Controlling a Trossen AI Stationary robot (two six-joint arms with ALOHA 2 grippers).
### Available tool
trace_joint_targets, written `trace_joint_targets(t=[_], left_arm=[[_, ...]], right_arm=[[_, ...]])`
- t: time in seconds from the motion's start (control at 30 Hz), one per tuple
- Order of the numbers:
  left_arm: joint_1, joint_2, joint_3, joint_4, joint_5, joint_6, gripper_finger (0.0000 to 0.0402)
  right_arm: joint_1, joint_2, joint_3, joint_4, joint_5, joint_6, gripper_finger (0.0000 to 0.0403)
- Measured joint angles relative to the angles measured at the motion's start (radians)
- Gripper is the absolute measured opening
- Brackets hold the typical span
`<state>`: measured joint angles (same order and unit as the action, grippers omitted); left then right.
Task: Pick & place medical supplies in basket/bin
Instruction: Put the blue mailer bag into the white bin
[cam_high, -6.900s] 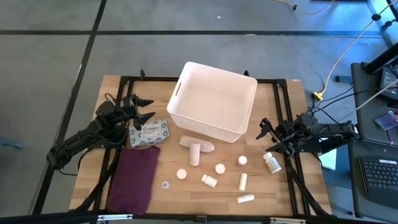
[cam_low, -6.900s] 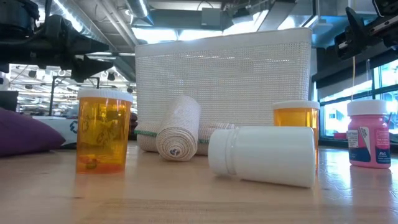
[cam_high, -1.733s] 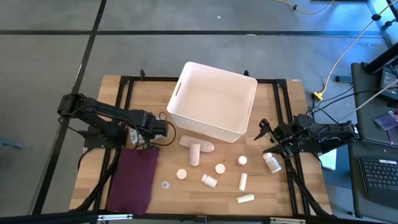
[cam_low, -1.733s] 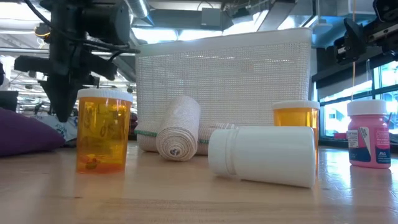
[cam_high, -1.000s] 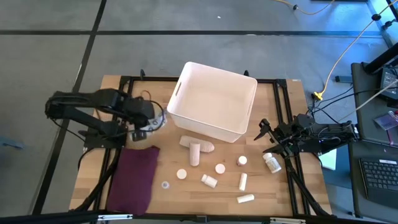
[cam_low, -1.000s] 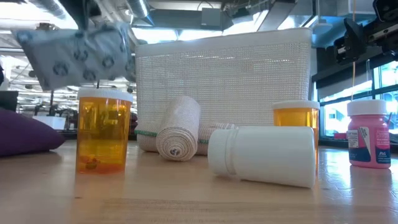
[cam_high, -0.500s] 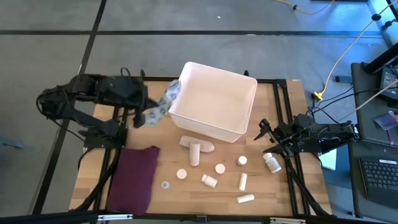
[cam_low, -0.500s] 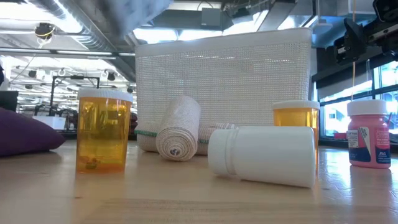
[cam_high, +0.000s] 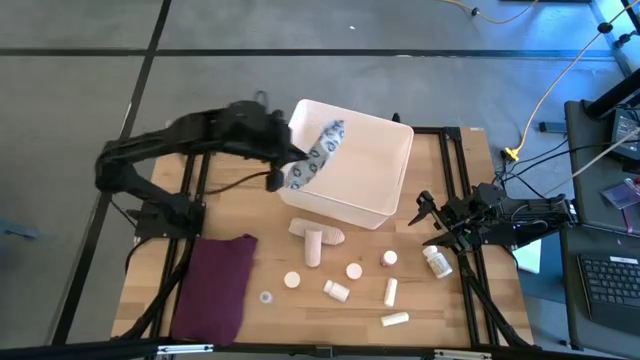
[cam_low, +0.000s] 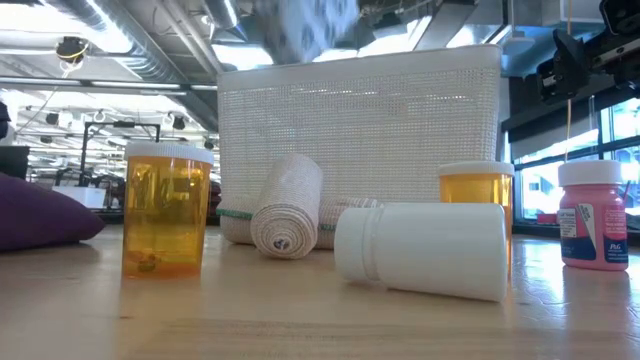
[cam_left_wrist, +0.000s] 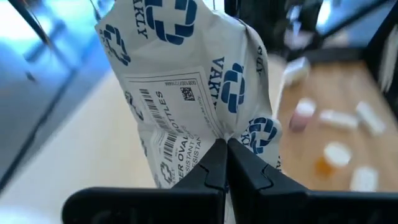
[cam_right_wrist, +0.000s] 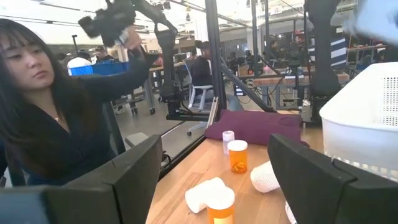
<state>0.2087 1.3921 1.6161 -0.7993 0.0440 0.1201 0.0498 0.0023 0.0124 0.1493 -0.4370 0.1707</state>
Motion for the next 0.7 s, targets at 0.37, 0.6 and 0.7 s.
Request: trace_joint_targets(t=[0.37, 0.6, 0.7], left_arm=[[0.138, 0.282, -0.001, -0.044, 0.049, 0.112, 0.0002], [0.192, 0.41, -0.001, -0.039, 0.042, -0.009, 0.0001], [0.228, 0.451, -0.001, -0.033, 0.054, -0.142, 0.0001]], right_arm=[[0.0, 0.0, 0.0, -0.002, 0.0, 0.0, 0.0294], [0.0, 0.0, 0.0, -0.005, 0.0, -0.043, 0.0294], [0.0, 0.0, 0.0, -0.005, 0.0, -0.08, 0.0294]])
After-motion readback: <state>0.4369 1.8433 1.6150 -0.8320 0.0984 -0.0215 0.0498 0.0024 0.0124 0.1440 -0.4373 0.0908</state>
